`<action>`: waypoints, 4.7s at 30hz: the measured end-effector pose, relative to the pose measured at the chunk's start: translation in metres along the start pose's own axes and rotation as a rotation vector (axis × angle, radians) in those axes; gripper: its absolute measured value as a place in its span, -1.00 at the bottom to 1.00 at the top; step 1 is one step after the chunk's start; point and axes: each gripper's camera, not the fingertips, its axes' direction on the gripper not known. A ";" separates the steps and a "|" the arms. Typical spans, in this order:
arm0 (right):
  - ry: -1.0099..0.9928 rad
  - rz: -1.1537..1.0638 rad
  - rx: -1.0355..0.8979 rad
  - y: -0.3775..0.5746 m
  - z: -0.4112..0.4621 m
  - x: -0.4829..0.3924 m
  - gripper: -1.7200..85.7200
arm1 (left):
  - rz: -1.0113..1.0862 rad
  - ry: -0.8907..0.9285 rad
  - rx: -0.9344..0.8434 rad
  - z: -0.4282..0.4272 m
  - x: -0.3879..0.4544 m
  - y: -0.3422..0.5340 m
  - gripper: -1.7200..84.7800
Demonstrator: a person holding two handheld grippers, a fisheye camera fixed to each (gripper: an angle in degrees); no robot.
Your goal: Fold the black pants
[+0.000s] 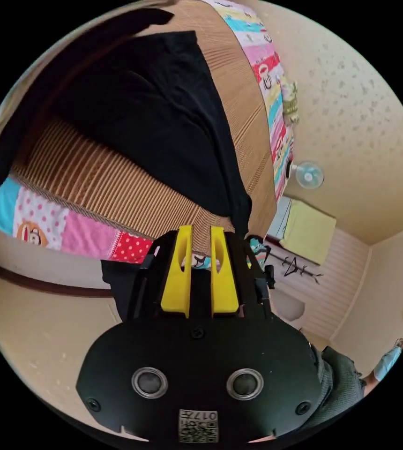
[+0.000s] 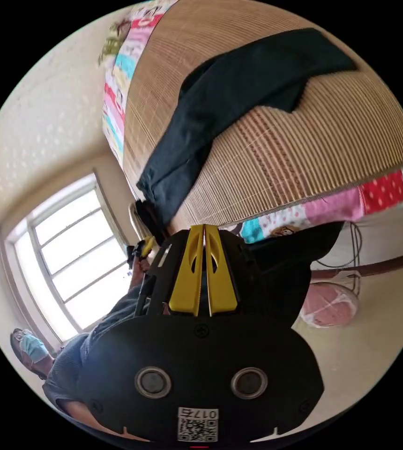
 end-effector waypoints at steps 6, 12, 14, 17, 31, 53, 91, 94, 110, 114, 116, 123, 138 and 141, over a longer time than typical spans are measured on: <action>-0.326 0.100 0.315 0.073 -0.053 0.029 -0.95 | 0.328 -0.343 -0.326 0.055 0.080 -0.103 -0.84; -0.541 0.225 0.502 0.146 -0.081 0.072 -0.95 | 0.380 -0.672 -0.471 0.101 0.086 -0.144 -0.94; -0.492 0.283 0.519 0.161 -0.095 0.083 -0.95 | 0.337 -0.638 -0.446 0.093 0.079 -0.145 -0.96; -0.367 0.335 0.467 0.155 -0.109 0.088 -0.94 | 0.264 -0.530 -0.422 0.074 0.064 -0.137 -0.98; -0.221 0.568 0.525 -0.022 -0.139 0.078 -0.74 | 0.129 -0.536 -0.508 0.042 0.041 -0.084 -0.98; 0.301 0.600 0.538 0.037 -0.327 0.085 -0.80 | 0.272 -0.533 -0.458 0.047 0.115 -0.036 -0.98; 0.289 0.003 0.372 -0.072 -0.344 -0.033 -0.81 | 0.156 -0.352 0.275 -0.075 0.195 -0.031 -0.76; -0.015 0.118 0.446 -0.001 -0.345 0.057 -0.85 | -0.041 -0.395 0.397 -0.124 0.142 0.036 -0.77; -0.646 0.537 0.732 0.225 -0.282 0.241 -0.79 | -0.796 0.061 0.662 -0.152 -0.013 0.155 -0.71; -0.698 0.532 0.742 0.232 -0.276 0.243 -0.77 | -0.741 0.237 0.580 -0.150 -0.027 0.155 -0.85; -0.699 0.558 0.754 0.233 -0.274 0.245 -0.75 | -0.683 0.279 0.561 -0.159 -0.028 0.161 -0.85; -0.518 0.544 0.774 0.206 -0.284 0.244 -0.72 | -0.355 0.176 0.484 -0.213 0.029 0.194 -0.87; -0.212 0.377 0.769 0.135 -0.332 0.166 -0.92 | -0.312 -0.003 0.498 -0.234 0.083 0.214 -0.87; -0.056 0.230 0.753 0.097 -0.360 0.089 -0.93 | -0.238 -0.057 0.542 -0.239 0.114 0.199 -0.87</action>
